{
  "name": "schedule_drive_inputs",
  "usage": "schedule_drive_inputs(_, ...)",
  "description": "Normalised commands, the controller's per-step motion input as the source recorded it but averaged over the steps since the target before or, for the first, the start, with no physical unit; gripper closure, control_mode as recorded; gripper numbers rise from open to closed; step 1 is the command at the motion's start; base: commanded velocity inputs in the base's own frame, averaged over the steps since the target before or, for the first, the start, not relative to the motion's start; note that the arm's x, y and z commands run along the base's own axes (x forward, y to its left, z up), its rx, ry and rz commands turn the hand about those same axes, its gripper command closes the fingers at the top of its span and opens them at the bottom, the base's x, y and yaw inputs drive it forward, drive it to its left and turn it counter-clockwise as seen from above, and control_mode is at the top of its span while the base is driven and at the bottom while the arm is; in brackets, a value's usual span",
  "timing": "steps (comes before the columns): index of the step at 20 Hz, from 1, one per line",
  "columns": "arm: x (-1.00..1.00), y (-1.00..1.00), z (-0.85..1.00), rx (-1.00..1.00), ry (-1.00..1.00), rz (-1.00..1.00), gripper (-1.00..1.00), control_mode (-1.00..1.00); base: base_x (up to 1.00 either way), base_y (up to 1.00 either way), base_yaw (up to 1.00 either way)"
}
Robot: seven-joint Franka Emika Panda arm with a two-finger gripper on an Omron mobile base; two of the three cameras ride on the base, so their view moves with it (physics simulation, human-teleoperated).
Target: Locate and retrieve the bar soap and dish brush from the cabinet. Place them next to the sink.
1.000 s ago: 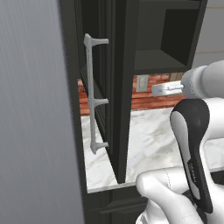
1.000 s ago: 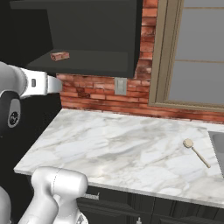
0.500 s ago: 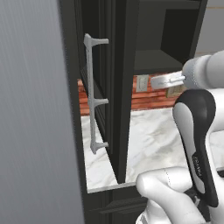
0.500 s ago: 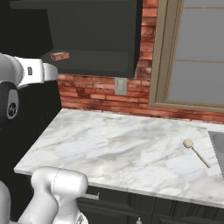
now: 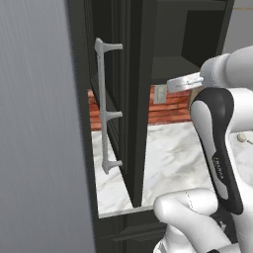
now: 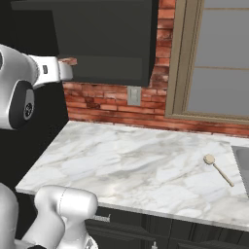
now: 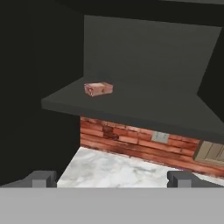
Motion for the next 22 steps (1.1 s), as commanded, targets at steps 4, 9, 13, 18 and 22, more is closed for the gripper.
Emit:
schedule_drive_inputs(4, 0.55, 0.0, 0.01, 0.0, 0.04, 0.0, -1.0, -1.0, 0.0, 0.0, 0.0)
schedule_drive_inputs(9, 0.64, 0.02, 0.0, 0.0, 0.04, 0.0, -1.0, -1.0, 0.0, 0.0, 0.0)
schedule_drive_inputs(13, 0.54, 0.04, 0.0, 0.0, 0.0, 0.0, -1.0, -1.0, 0.0, 0.0, 0.0)
schedule_drive_inputs(18, 0.45, 0.27, 0.0, -0.01, 0.02, 0.0, -1.0, -1.0, 0.0, 0.0, 0.0)
schedule_drive_inputs(22, 0.45, 0.41, 0.0, -0.02, 0.0, 0.0, -1.0, -1.0, 0.0, 0.0, 0.0)
